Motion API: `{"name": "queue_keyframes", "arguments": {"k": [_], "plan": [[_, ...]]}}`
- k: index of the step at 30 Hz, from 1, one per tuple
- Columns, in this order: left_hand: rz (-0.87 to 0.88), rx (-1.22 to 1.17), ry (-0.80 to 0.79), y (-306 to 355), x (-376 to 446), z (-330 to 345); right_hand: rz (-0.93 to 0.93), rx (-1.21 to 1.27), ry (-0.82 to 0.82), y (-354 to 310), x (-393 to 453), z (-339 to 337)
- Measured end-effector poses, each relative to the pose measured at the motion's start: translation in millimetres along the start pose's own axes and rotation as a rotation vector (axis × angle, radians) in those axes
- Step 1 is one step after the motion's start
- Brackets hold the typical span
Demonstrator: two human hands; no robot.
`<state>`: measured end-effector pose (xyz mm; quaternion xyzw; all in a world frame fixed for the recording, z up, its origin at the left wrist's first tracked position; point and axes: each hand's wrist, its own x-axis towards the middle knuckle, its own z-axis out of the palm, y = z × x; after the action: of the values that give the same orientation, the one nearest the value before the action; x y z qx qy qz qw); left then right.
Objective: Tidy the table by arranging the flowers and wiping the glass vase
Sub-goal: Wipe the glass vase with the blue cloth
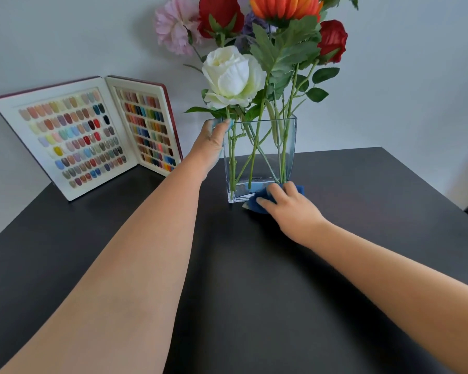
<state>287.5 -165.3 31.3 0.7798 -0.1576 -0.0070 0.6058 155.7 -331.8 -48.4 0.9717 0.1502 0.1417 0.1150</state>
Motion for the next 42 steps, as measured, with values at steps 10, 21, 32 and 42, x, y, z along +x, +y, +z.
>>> {"name": "queue_keyframes", "arguments": {"k": [10,21,32,42], "plan": [[-0.006,-0.023,0.042,-2,3,5,-0.012,0.121,0.106,-21,19,12],[0.000,0.019,0.001,0,1,2,0.019,0.111,0.263,53,0,1],[0.018,0.025,-0.019,-2,-3,0,0.074,0.218,0.566,70,8,-11],[-0.012,0.020,-0.018,-8,-4,-1,0.122,0.309,0.565,58,12,-22]]}}
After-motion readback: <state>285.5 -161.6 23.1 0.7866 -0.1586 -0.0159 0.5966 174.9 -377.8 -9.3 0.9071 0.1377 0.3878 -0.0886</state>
